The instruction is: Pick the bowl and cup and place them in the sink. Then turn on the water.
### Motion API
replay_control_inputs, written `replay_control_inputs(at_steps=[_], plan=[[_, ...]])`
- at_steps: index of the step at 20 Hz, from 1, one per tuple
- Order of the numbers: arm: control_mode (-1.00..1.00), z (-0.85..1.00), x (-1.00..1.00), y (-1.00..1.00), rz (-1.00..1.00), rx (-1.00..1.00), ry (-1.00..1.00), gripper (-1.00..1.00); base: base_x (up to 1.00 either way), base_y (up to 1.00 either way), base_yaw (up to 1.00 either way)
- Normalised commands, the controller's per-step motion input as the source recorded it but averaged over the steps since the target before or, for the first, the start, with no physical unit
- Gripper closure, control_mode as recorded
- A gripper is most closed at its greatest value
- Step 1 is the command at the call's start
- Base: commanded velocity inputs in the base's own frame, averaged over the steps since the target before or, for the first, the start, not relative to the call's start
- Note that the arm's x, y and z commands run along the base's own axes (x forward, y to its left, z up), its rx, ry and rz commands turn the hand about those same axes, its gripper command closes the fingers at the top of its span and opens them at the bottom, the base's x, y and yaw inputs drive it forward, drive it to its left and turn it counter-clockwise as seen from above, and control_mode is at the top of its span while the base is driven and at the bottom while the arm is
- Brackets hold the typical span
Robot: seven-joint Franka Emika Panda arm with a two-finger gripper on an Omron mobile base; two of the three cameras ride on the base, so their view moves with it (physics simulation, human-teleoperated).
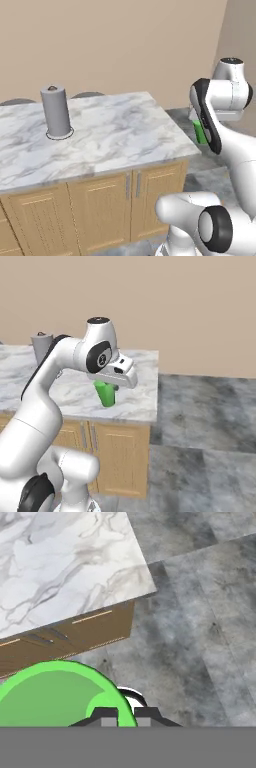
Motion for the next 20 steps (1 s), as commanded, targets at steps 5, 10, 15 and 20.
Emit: replay_control_inputs(at_steps=[5, 10, 15, 20], plan=[[1.0, 0.0, 0.0, 0.0, 0.0, 0.0, 0.0, 1.0, -0.59, -1.0, -0.32], [1.0, 0.0, 0.0, 0.0, 0.0, 0.0, 0.0, 1.0, -0.45, -1.0, -0.37], [1.0, 0.0, 0.0, 0.0, 0.0, 0.0, 0.0, 1.0, -0.21, -0.74, -0.48], [1.0, 0.0, 0.0, 0.0, 0.0, 0.0, 0.0, 1.0, 0.0, -0.14, -0.72]])
